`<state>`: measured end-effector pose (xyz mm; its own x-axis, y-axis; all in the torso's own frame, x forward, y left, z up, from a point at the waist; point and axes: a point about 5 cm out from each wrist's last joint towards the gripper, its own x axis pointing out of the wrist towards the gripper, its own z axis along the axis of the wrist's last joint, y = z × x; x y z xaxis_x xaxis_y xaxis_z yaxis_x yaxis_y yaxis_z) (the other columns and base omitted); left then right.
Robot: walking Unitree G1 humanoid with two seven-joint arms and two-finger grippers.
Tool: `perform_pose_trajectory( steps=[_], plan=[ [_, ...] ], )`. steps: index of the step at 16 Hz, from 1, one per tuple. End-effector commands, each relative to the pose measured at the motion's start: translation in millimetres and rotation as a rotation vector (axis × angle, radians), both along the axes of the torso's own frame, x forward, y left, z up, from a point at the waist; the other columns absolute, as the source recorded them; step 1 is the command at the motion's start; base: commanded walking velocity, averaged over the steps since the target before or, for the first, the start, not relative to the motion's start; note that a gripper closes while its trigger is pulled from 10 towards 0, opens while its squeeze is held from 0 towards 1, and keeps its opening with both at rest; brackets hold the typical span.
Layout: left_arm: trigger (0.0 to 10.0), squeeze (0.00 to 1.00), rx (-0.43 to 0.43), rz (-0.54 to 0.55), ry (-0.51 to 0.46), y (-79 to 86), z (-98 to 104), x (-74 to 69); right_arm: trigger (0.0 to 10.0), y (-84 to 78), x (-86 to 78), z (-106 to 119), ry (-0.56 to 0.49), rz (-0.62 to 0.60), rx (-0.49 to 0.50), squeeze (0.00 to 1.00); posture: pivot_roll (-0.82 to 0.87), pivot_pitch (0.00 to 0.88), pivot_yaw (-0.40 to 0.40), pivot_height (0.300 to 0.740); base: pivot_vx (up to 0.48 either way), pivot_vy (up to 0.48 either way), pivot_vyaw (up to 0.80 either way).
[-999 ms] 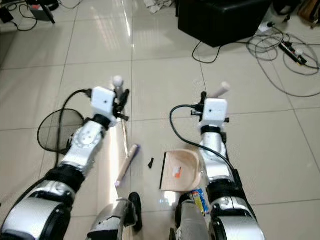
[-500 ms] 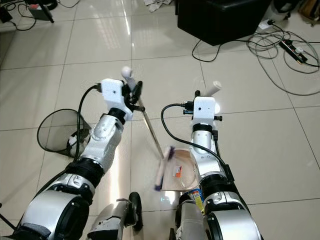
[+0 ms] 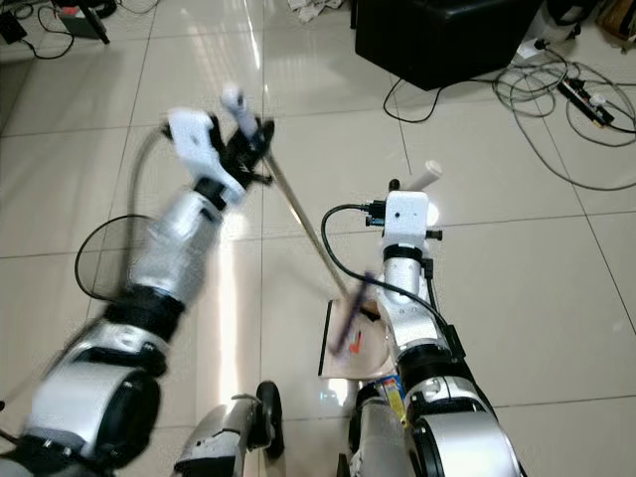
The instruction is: Sweep floor
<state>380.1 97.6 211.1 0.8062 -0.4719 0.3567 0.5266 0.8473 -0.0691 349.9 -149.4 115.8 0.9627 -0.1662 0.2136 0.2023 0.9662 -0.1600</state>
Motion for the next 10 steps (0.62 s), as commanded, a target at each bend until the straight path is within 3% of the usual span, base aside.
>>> perform_pose_trajectory(
  steps=[1, 3, 6, 9, 10],
  plan=[
    [10.0, 0.00, 0.027, -0.034, -0.081, 4.3, 17, -2.3, 10.0, -4.3, -12.5, -36, 0.170, -0.013, -0.022, 0.00, 0.14, 0.318, 0.115, 0.740, 0.000, 0.000, 0.00],
    [10.0, 0.00, 0.154, -0.015, -0.165, 16.4, 22, -3.2, 10.0, -4.9, -13.3, -38, 0.175, -0.013, -0.022, 0.00, 0.14, 0.314, 0.114, 0.740, 0.000, 0.000, 0.00],
    [10.0, 0.00, 0.286, 0.037, -0.151, 26.1, 8, -3.5, 10.0, -4.8, -15.0, -38, 0.164, -0.009, -0.007, 0.00, 0.12, 0.298, 0.114, 0.740, 0.000, 0.000, 0.00],
    [10.0, 0.00, 0.327, 0.054, -0.127, 40.1, -7, -11.7, 10.0, -17.5, -12.8, -20, 0.068, -0.029, 0.030, 0.00, 0.12, 0.269, 0.112, 0.740, 0.000, 0.000, 0.00],
    [10.0, 0.00, 0.352, 0.084, -0.114, 51.4, -18, -16.2, 10.0, -21.8, -12.7, -7, 0.015, -0.023, 0.055, 0.00, 0.11, 0.260, 0.107, 0.740, 0.000, 0.000, 0.00]
  ],
)
